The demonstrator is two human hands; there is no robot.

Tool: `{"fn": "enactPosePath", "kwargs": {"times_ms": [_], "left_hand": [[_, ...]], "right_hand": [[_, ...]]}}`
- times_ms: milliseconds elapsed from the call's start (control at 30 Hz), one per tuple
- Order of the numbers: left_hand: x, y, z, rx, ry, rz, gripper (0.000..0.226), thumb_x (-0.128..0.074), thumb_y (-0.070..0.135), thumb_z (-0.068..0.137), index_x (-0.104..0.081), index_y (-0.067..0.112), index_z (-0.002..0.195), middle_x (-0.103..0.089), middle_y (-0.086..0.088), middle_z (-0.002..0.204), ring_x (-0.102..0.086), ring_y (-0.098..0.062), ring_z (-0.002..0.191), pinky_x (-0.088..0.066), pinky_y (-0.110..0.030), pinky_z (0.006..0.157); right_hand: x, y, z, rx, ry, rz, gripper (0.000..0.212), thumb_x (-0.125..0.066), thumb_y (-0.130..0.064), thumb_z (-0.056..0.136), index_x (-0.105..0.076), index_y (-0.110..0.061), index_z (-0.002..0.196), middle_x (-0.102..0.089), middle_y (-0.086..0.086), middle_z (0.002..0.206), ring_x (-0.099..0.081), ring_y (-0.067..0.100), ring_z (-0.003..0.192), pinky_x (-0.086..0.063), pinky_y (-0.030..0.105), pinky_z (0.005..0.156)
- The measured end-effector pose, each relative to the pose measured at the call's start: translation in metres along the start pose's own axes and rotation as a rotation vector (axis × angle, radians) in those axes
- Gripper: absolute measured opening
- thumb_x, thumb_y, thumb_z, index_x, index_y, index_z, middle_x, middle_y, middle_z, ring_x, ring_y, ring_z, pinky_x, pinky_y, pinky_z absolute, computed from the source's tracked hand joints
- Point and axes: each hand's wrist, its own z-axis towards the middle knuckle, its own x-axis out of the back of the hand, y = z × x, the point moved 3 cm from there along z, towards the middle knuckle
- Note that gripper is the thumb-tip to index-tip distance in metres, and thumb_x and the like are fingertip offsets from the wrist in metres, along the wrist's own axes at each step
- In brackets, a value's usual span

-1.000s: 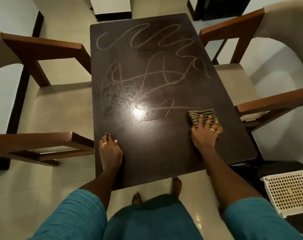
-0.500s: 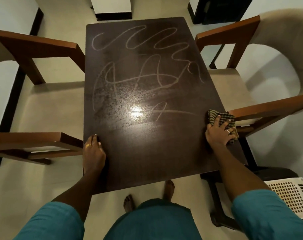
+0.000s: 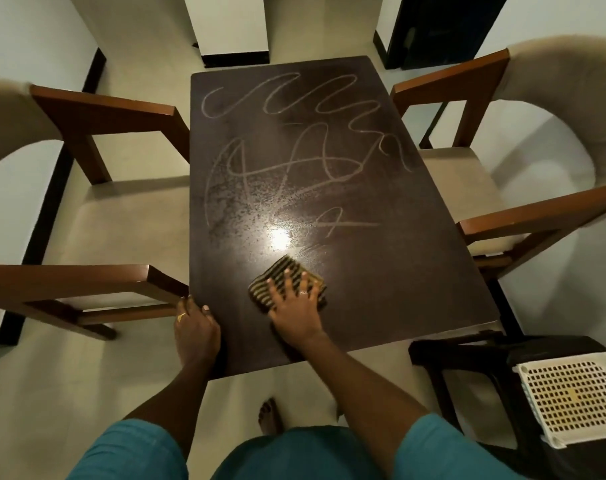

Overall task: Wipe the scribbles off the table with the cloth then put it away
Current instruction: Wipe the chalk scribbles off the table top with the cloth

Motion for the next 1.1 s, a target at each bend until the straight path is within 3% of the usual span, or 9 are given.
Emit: {"fn": "enactPosePath", "kwargs": {"times_ms": [167,367,533,733,933,1100], "left_hand": [[-0.003,0.004,-0.004,-0.001,-0.025,-0.002,0.045,-0.037,0.020,0.096,-0.035,-0.002,0.136,-0.035,-0.023,0.144,-0.039,-0.042,0.127,-0.036,-0.051,0.105],[-0.005,0.002,-0.003,0.010,-0.016,-0.018,0.046,-0.035,0.022,0.097,-0.034,-0.004,0.136,-0.035,-0.024,0.144,-0.037,-0.043,0.129,-0.035,-0.053,0.106],[-0.009,-0.003,-0.006,-0.007,-0.028,-0.038,0.048,-0.032,0.024,0.098,-0.030,-0.003,0.138,-0.034,-0.024,0.145,-0.036,-0.043,0.130,-0.033,-0.054,0.107],[-0.006,-0.017,-0.005,-0.086,-0.069,-0.011,0.047,-0.033,0.021,0.099,-0.029,0.000,0.140,-0.032,-0.022,0.147,-0.032,-0.041,0.133,-0.030,-0.052,0.109],[-0.002,-0.031,-0.014,-0.161,-0.075,-0.072,0.047,-0.035,0.018,0.098,-0.028,0.003,0.142,-0.033,-0.018,0.148,-0.034,-0.037,0.133,-0.031,-0.048,0.110],[-0.002,-0.040,-0.018,-0.216,-0.084,-0.072,0.046,-0.034,0.018,0.099,-0.027,0.002,0.142,-0.035,-0.023,0.145,-0.037,-0.042,0.128,-0.035,-0.052,0.105]], "right_hand": [[-0.011,0.009,-0.020,0.047,-0.009,-0.055,0.065,-0.038,-0.043,0.094,-0.012,-0.029,0.152,-0.006,0.015,0.160,-0.005,0.045,0.144,0.001,0.061,0.112],[0.006,0.110,-0.044,-0.322,0.051,-0.015,0.064,-0.033,-0.045,0.096,-0.008,-0.027,0.152,-0.007,0.015,0.159,-0.015,0.040,0.143,-0.009,0.059,0.112],[0.018,0.214,-0.079,-0.645,0.017,0.064,0.068,-0.033,-0.048,0.097,0.003,-0.029,0.152,0.001,0.014,0.160,-0.007,0.044,0.143,-0.013,0.061,0.112],[0.025,0.297,-0.115,-0.851,0.000,0.212,0.077,-0.043,-0.045,0.096,0.008,-0.028,0.152,0.012,0.022,0.157,-0.001,0.048,0.142,-0.012,0.063,0.113],[0.019,0.285,-0.117,-0.857,0.024,0.142,0.070,-0.038,-0.043,0.098,0.002,-0.027,0.152,0.004,0.023,0.157,-0.010,0.050,0.141,-0.016,0.063,0.110],[-0.005,0.211,-0.120,-0.693,0.073,-0.030,0.064,-0.032,-0.045,0.098,-0.005,-0.027,0.152,-0.009,0.019,0.158,-0.023,0.047,0.138,-0.023,0.061,0.108]]}}
